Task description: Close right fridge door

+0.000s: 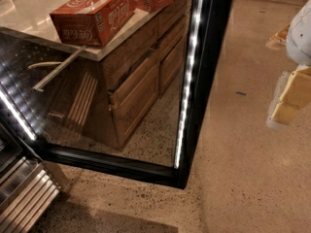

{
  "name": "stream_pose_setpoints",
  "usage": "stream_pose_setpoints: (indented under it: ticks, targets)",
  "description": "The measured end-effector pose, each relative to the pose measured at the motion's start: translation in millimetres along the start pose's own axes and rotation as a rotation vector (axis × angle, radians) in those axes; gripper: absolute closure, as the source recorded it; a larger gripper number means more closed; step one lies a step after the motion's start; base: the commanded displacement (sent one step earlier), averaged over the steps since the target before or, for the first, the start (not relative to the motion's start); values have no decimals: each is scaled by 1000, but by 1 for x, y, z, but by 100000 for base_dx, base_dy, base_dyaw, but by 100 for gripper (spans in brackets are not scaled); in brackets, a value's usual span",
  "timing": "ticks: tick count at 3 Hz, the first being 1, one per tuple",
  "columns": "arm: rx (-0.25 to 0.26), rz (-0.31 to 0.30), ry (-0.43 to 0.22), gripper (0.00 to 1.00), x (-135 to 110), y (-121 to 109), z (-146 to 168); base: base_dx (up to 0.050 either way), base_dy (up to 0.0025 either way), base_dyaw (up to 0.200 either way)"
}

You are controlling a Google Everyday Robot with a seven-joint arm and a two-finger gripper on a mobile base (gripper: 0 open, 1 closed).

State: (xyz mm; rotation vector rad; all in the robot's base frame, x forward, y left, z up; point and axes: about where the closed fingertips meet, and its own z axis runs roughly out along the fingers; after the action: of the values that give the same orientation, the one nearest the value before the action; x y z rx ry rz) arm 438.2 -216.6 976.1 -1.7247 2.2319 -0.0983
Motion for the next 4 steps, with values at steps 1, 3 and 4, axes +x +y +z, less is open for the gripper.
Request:
stream_pose_setpoints:
  ticks: [1, 3, 4]
  targets:
    - [0, 0, 0, 19, 0, 0, 0, 0, 0, 0]
    - [0, 0, 0, 66, 0, 0, 0, 0, 0, 0]
    - [0, 0, 0, 88, 0, 0, 0, 0, 0, 0]
